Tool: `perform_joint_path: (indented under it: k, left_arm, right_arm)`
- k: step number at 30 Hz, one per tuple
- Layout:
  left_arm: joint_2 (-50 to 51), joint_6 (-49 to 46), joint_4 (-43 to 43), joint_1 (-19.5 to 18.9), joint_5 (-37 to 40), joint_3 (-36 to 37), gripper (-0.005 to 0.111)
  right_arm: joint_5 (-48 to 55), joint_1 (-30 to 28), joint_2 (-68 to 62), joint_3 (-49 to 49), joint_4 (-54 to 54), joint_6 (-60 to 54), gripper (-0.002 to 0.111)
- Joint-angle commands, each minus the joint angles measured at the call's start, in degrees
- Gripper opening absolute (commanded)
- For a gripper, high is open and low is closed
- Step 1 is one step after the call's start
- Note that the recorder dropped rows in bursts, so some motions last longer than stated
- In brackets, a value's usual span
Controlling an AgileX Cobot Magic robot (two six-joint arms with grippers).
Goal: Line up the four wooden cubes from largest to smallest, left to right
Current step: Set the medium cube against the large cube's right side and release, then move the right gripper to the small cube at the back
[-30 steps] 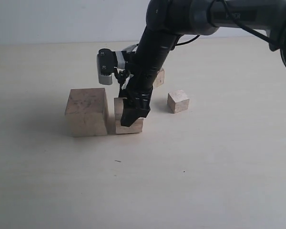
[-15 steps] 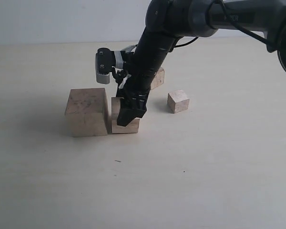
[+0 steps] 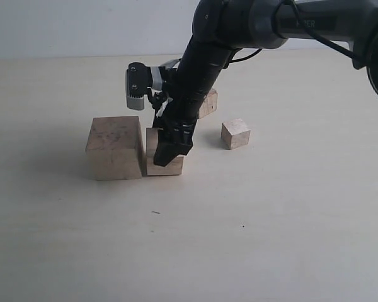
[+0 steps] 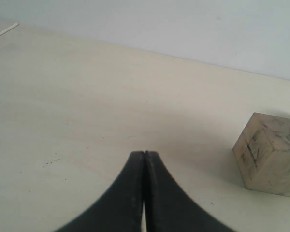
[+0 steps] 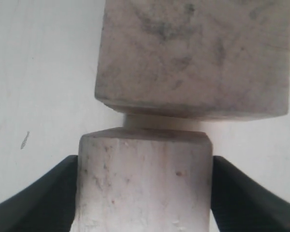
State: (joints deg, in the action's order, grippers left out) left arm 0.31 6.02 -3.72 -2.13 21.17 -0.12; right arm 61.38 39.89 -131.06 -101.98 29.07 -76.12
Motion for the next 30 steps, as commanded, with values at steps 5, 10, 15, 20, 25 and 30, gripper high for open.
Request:
perform_joint_path:
  k: [5, 10, 15, 20, 25, 30]
  left_arm:
    - [-0.3, 0.1, 0.1, 0.2, -0.3, 0.1, 0.0]
    - [-0.3, 0.1, 0.1, 0.2, -0.3, 0.1, 0.0]
    - [-0.3, 0.1, 0.1, 0.2, -0.3, 0.1, 0.0]
    - [-0.3, 0.1, 0.1, 0.2, -0.3, 0.1, 0.0]
    - [-0.3, 0.1, 0.1, 0.2, -0.3, 0.1, 0.0]
    - [-0.3, 0.1, 0.1, 0.2, -0.3, 0.1, 0.0]
  right_arm:
    - [-0.4, 0.1, 0.3, -0.1, 2.0, 0.4, 0.075]
    - [1.9, 0.1, 5.2, -0.1, -2.9, 10.9, 0.075]
    - [2.3, 0.1, 9.2, -0.1, -7.9, 20.0, 0.068]
    - [5.2, 0.1, 10.2, 0.1, -16.9, 28.5, 0.041]
    - [3.5, 0.1, 8.3, 3.7, -18.9, 28.7, 0.028]
    - [3.3, 0.1, 4.5, 4.6, -19.0, 28.8, 0.028]
